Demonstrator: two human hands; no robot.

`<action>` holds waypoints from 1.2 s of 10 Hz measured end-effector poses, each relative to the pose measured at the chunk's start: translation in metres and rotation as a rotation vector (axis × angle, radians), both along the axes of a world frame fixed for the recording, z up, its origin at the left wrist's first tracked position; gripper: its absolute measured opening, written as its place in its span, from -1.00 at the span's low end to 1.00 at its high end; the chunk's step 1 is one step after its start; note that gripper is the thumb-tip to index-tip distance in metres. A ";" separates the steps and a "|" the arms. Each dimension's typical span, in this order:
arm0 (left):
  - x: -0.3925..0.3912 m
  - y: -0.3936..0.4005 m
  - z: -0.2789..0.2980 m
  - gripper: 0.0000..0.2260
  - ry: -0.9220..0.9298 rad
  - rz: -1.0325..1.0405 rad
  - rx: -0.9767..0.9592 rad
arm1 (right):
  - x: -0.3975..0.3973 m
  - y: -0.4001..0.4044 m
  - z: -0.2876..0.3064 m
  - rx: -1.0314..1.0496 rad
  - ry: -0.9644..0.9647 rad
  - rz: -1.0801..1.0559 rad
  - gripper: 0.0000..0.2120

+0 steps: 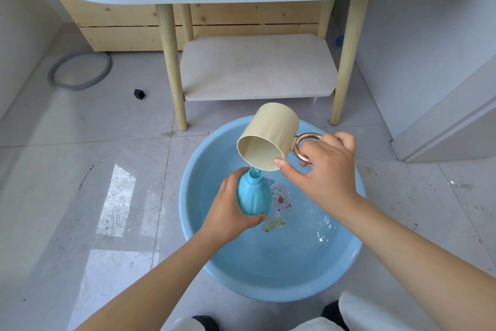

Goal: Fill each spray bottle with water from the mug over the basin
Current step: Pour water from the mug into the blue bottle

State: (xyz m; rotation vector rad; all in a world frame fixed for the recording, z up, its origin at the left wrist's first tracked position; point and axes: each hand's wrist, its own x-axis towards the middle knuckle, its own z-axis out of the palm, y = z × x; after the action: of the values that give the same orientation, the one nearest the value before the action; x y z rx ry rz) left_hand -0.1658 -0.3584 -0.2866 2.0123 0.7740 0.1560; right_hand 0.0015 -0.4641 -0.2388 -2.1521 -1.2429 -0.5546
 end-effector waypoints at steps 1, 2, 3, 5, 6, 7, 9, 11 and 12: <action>0.000 0.000 0.000 -0.18 0.005 -0.002 -0.002 | 0.000 0.000 0.001 0.007 -0.027 0.008 -0.55; 0.001 0.000 0.000 -0.17 0.003 0.006 -0.007 | 0.001 0.001 0.001 0.009 -0.068 0.022 -0.55; 0.001 0.000 0.000 -0.17 0.010 0.010 -0.005 | 0.001 0.000 -0.001 0.017 -0.101 0.031 -0.56; 0.000 0.000 -0.001 -0.16 0.016 0.008 -0.006 | 0.002 0.000 -0.002 0.040 -0.129 0.043 -0.55; 0.000 0.000 -0.001 -0.15 0.026 0.010 -0.008 | 0.002 0.001 -0.003 0.046 -0.138 0.051 -0.55; -0.001 -0.001 0.000 -0.16 0.027 0.010 -0.014 | 0.002 0.001 -0.003 0.052 -0.147 0.059 -0.55; 0.000 -0.001 0.001 -0.17 0.027 0.012 -0.008 | 0.003 0.001 -0.003 0.062 -0.178 0.062 -0.54; 0.000 -0.001 -0.001 -0.16 0.029 0.014 0.002 | 0.002 0.001 -0.004 0.050 -0.177 0.062 -0.53; 0.000 -0.001 -0.001 -0.16 0.023 0.014 0.002 | 0.002 0.000 -0.004 0.045 -0.176 0.057 -0.53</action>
State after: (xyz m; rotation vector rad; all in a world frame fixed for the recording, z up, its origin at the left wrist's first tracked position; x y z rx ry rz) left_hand -0.1662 -0.3593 -0.2880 2.0141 0.8026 0.1425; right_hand 0.0038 -0.4637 -0.2426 -2.0596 -1.3681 -0.7538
